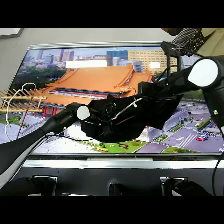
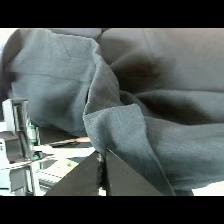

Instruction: Fold the clothes and pants, and hang the long-sleeved shirts on hangers.

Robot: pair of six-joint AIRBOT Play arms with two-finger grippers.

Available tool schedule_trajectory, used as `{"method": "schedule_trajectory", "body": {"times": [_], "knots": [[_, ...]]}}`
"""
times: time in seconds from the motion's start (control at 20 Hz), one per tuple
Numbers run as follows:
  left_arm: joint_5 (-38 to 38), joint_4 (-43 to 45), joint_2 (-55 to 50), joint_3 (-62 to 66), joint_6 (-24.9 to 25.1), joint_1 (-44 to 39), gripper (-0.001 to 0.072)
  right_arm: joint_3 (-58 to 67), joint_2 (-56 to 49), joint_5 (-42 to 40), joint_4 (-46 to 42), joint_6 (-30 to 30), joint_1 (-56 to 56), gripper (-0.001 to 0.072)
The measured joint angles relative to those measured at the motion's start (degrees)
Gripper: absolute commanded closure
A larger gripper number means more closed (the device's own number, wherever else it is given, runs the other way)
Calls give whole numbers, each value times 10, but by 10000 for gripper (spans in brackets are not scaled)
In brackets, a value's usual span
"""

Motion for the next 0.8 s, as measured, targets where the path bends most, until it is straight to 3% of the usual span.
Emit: {"method": "schedule_trajectory", "body": {"times": [0.35,0.5,0.6,0.65,0.7,0.8], "knots": [[3,-5,-12,4,-16,-5,677,0,0,19,35,0,0,665],[8,-10,-15,5,-21,-6,677,0,2,31,44,0,0,602],[11,-16,-16,5,-26,-6,677,0,2,38,44,0,0,455],[12,-18,-16,5,-26,-6,678,0,2,38,39,0,0,319],[12,-21,-16,5,-26,-6,677,0,2,38,35,0,0,262],[12,-23,-16,5,-26,-6,677,0,3,41,30,0,0,262]]}}
